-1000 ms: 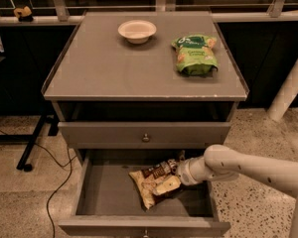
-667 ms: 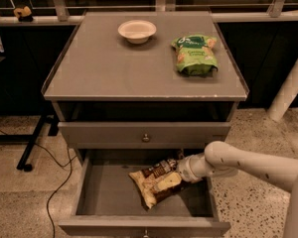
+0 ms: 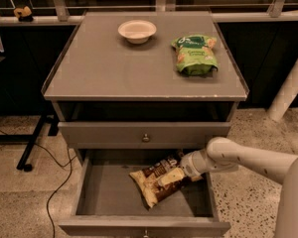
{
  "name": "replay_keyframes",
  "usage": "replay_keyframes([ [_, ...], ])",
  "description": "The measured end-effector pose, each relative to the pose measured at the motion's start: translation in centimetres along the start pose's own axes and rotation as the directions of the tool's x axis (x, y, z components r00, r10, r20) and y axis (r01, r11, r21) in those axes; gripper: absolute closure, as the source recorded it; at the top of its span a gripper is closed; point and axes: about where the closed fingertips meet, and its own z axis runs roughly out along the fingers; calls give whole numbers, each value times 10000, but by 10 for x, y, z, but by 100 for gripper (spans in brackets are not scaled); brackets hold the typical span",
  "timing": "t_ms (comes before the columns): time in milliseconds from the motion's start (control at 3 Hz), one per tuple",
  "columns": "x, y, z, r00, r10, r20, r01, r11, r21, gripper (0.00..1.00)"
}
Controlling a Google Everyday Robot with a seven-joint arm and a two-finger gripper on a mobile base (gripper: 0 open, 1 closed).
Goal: Pick brown chip bag from middle drawer and place on counter
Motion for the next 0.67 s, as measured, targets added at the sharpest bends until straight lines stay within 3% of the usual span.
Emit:
replay_keyframes([
  [667, 11, 1, 38, 9988, 275, -410, -301, 9975, -633, 0],
])
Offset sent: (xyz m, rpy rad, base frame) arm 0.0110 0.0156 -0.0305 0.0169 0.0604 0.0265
